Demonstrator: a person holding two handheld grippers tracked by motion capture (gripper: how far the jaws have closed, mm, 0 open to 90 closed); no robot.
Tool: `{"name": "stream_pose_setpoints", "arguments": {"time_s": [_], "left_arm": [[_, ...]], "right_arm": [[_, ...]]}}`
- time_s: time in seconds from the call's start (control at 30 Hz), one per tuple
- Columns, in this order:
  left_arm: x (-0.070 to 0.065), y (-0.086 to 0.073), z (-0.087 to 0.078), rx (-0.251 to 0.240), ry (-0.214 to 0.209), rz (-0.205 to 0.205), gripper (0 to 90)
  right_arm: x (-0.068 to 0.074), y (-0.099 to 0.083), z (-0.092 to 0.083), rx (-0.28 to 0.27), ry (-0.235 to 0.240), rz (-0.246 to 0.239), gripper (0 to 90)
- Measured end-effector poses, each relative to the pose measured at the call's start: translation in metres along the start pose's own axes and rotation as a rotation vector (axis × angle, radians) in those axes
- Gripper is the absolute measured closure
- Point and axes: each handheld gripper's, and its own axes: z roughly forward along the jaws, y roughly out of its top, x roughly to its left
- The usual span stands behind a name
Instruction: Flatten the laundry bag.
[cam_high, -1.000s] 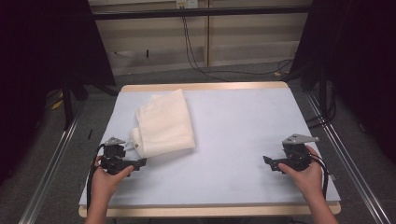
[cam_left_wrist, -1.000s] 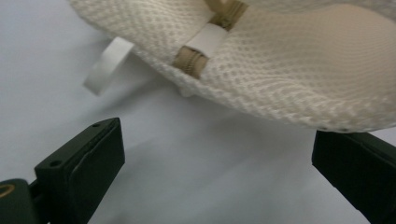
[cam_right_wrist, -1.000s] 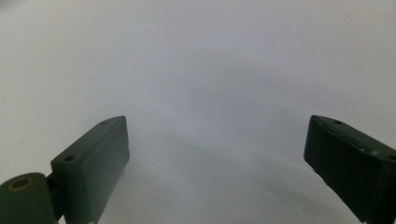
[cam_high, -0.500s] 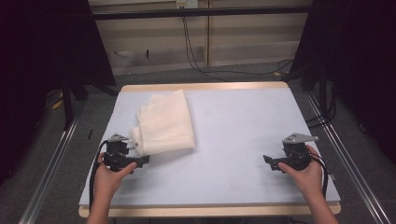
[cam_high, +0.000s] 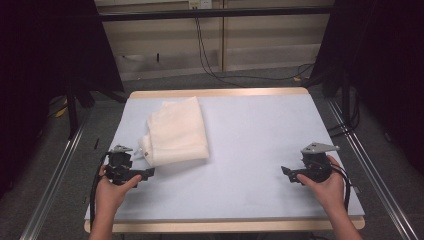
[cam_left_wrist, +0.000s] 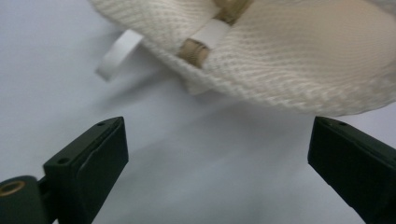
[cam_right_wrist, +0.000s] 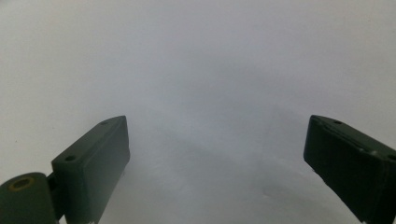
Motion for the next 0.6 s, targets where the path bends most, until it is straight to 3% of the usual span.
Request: {"name": "stream_pose_setpoints", "arguments": {"time_s": [0.07,0.2,0.3,0.37,0.5,0.6], "left_arm": [[0.006,0.003,-0.004,0.0,0.032,0.0,9.6],[0.013,0.005,-0.007,-0.013,0.052,-0.01,13.8],[0.024,0.007,-0.006,-0.034,0.066,-0.057,15.3],[0.024,0.008,-0.006,-0.051,0.072,-0.072,16.3],[0.024,0.015,-0.007,-0.073,0.103,-0.064,18.4],[0.023,0.02,-0.004,-0.084,0.088,-0.086,19.9]], "right_arm": [[0.001,0.001,-0.001,-0.003,-0.002,-0.003,6.6],[0.001,0.002,-0.001,-0.006,-0.008,-0.007,6.6],[0.001,0.004,-0.001,-0.011,-0.007,-0.008,6.6],[0.001,0.004,0.0,-0.006,-0.004,-0.02,6.5],[0.003,0.006,0.0,-0.005,0.001,-0.015,6.5],[0.004,0.008,0.001,-0.009,0.007,-0.032,6.5]]}}
